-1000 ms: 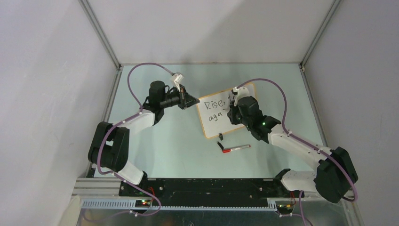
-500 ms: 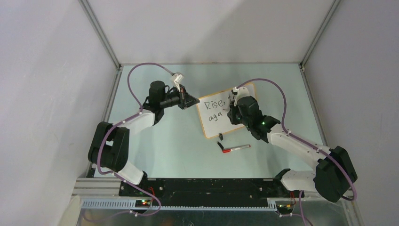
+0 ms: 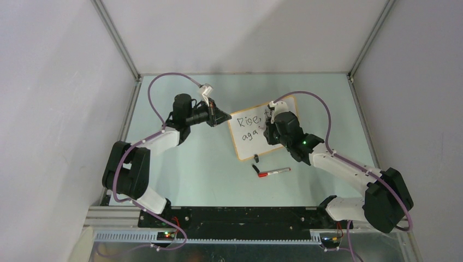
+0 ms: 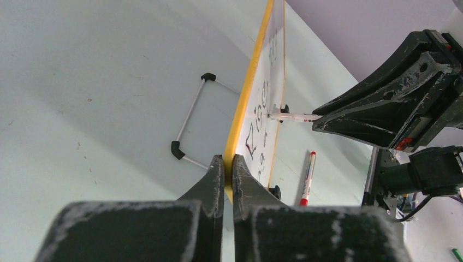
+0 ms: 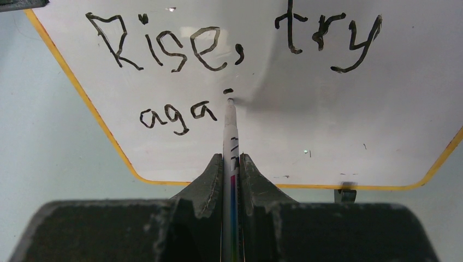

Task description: Write a sentence on the whiteboard

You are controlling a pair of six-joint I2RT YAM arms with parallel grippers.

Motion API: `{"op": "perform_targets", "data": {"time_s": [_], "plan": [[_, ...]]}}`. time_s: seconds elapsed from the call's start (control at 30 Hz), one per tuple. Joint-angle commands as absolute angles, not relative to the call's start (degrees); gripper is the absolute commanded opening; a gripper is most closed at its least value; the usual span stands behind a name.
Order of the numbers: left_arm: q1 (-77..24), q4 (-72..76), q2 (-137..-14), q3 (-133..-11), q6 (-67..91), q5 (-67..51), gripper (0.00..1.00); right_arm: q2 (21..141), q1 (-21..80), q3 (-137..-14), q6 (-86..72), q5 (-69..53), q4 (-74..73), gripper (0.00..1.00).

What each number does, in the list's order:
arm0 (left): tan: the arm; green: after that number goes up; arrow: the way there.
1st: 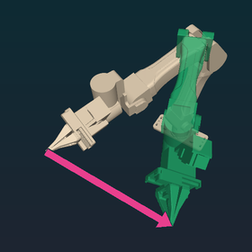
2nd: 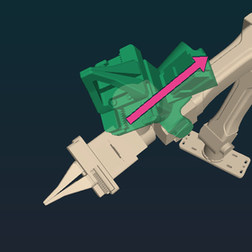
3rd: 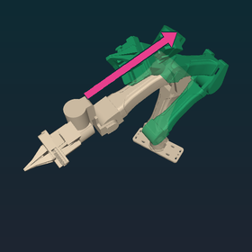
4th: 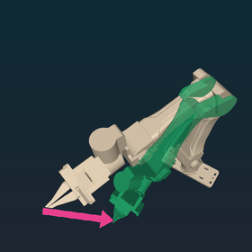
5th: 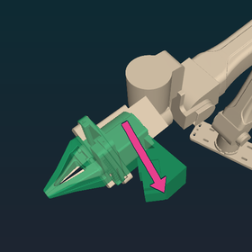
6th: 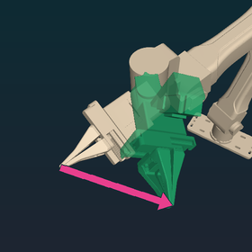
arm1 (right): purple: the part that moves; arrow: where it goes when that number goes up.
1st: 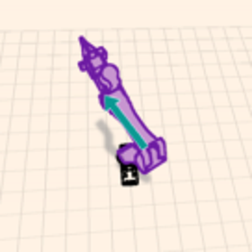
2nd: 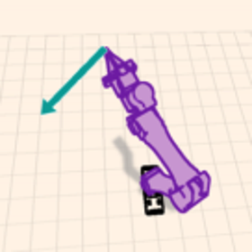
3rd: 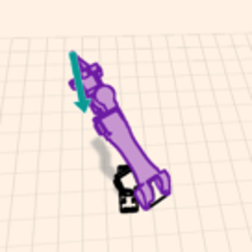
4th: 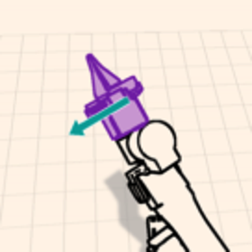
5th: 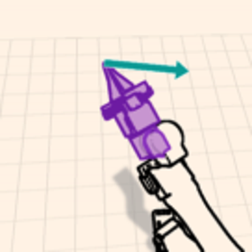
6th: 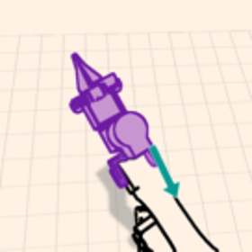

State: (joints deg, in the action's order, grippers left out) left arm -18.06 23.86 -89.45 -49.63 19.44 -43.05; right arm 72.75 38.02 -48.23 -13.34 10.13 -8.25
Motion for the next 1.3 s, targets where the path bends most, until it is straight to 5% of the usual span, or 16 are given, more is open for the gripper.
{"op": "perform_targets", "data": {"time_s": [0.0,1.27], "plan": [[-19.0,21.2,-88.8,-50.9,16.8,-42.1,0.03,73.5,37.7,-48.6,-13.3,11.0,-6.6,0.0],[-19.0,20.4,-88.8,-51.1,16.7,-41.7,0.03,71.4,39.1,-47.0,-14.5,12.3,-10.0,0.0]]}}
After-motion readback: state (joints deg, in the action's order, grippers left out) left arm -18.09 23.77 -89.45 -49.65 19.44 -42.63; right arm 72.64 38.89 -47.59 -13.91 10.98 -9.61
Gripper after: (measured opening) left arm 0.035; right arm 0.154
